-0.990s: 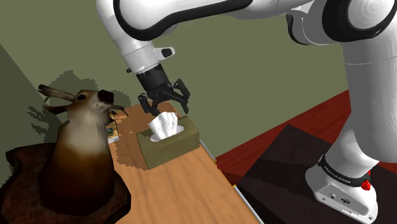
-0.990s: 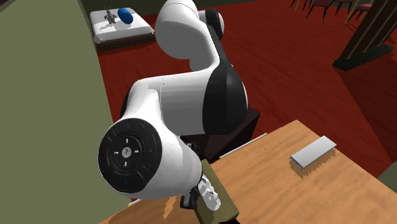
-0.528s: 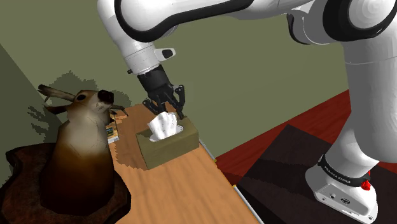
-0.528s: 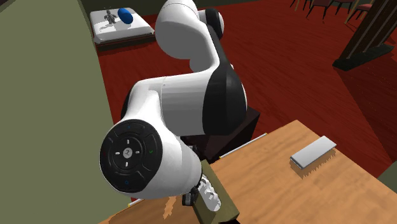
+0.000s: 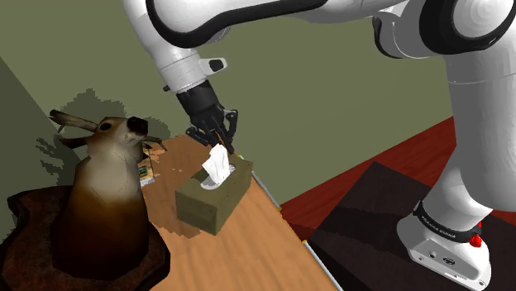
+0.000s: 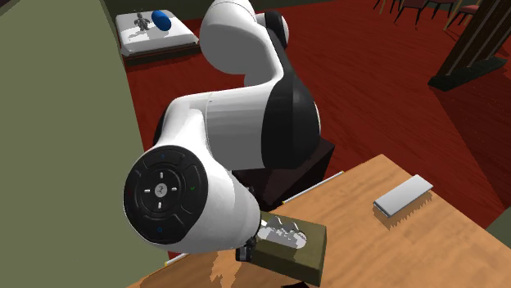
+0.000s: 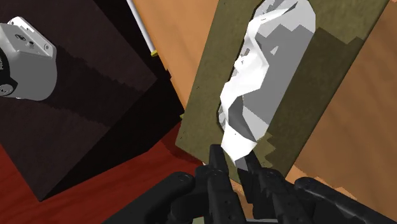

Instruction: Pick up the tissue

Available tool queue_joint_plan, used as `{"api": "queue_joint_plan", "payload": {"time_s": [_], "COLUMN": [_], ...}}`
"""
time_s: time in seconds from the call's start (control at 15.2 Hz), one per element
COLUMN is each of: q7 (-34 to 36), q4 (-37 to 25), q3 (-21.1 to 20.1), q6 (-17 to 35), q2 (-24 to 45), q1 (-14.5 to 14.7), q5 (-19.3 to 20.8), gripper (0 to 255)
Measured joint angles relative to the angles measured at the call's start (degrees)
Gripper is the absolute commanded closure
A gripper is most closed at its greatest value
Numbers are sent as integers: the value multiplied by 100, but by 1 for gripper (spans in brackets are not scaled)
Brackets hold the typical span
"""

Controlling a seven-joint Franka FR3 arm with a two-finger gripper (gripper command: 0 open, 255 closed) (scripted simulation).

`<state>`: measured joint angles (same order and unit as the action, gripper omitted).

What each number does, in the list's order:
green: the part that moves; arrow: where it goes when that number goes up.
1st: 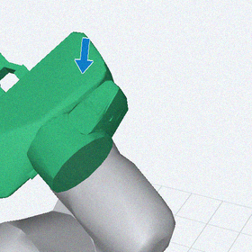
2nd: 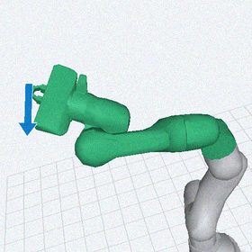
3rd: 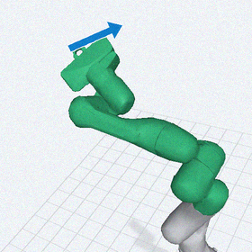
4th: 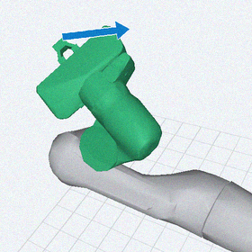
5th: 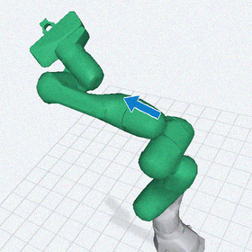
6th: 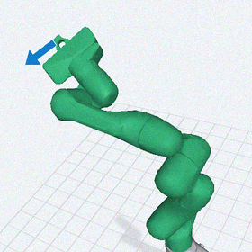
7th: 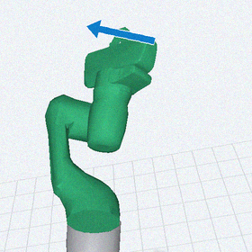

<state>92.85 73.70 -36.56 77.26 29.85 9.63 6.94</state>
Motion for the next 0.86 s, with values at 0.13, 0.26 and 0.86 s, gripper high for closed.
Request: {"api": "queue_joint_plan", "payload": {"time_s": [0.13,0.26,0.86], "q7": [6,31,111], "q4": [-186,-393,-1362], "q3": [0,-3,-2], "q6": [-158,-326,-1098], "q2": [27,60,237], "q1": [32,83,317], "q5": [9,17,81], "gripper": [255,255,255]}}
